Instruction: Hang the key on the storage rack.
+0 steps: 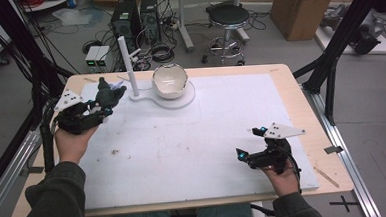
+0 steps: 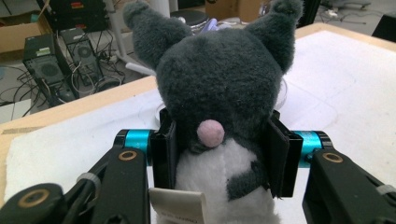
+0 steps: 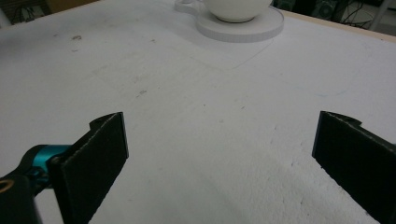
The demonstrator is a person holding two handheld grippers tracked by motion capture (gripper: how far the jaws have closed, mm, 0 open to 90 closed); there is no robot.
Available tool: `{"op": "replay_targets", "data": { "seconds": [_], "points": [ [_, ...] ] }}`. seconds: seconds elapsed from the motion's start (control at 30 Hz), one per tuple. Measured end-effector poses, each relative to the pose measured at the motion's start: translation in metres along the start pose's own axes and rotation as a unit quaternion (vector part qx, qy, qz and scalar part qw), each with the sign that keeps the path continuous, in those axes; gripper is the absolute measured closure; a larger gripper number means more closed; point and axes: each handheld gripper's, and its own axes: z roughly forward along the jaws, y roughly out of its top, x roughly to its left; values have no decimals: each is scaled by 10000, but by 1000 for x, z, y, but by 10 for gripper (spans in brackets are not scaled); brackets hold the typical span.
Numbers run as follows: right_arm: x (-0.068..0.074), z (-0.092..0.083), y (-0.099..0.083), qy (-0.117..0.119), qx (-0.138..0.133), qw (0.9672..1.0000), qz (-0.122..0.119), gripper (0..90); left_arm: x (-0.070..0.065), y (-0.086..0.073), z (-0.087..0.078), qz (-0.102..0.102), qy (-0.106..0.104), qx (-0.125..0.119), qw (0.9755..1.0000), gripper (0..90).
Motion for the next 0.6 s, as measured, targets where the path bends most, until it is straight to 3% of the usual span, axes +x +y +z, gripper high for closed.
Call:
{"op": "replay_targets", "data": {
  "seconds": [0.37, 0.6],
  "points": [
    [-1, -1, 1, 25, -60, 10000, 6, 28, 6, 17, 6, -82, 47, -54, 9999, 537],
    [-1, -1, 0, 62, -68, 10000, -17, 28, 5, 29, 11, 86, 127, 84, 9998, 537]
  ]
}}
